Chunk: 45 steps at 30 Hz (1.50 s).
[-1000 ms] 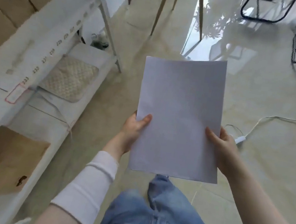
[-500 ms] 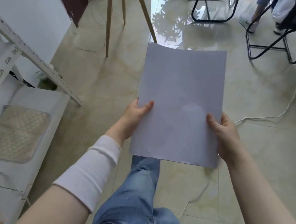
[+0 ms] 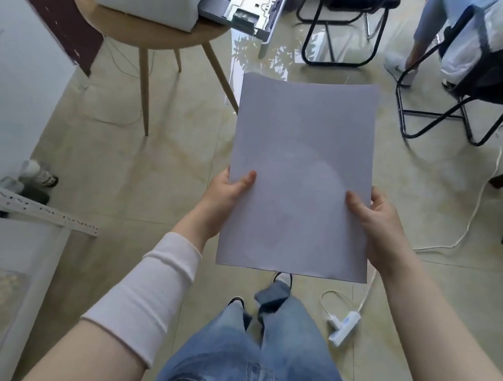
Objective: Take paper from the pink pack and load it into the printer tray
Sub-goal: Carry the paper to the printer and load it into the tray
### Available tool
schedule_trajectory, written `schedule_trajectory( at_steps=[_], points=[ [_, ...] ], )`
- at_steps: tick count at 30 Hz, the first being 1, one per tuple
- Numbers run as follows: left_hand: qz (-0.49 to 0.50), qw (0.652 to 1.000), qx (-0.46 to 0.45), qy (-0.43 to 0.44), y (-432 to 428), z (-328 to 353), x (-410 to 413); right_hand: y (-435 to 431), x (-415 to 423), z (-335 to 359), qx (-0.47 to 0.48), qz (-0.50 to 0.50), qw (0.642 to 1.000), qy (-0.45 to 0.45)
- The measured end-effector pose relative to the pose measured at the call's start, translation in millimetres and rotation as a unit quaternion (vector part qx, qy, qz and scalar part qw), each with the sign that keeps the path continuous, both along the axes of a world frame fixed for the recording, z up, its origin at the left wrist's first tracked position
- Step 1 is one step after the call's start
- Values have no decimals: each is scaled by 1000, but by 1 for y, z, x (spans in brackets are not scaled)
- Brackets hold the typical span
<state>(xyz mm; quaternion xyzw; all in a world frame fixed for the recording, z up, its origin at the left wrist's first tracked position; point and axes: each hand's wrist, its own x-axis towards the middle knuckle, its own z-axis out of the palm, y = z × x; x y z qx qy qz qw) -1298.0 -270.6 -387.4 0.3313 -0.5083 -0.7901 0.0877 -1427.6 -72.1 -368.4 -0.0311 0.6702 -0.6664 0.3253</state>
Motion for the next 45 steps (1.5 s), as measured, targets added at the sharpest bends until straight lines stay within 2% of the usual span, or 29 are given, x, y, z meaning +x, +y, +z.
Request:
schedule_trajectory(
  at_steps=[16, 26, 37, 45],
  points=[
    [49, 999, -16, -16, -104, -5, -288, -120, -303, -10, -1, 34, 999, -14],
    [107, 993, -19, -43, -225, -16, -427, -255, -462, -16, 22, 107, 994, 0],
    [127, 990, -28, -60, -335, -5, -535, -380, -583, -2, 88, 160, 983, 31],
    [235, 968, 1, -84, -383, -25, -586, -472, -666, -20, 101, 266, 958, 13]
  ],
)
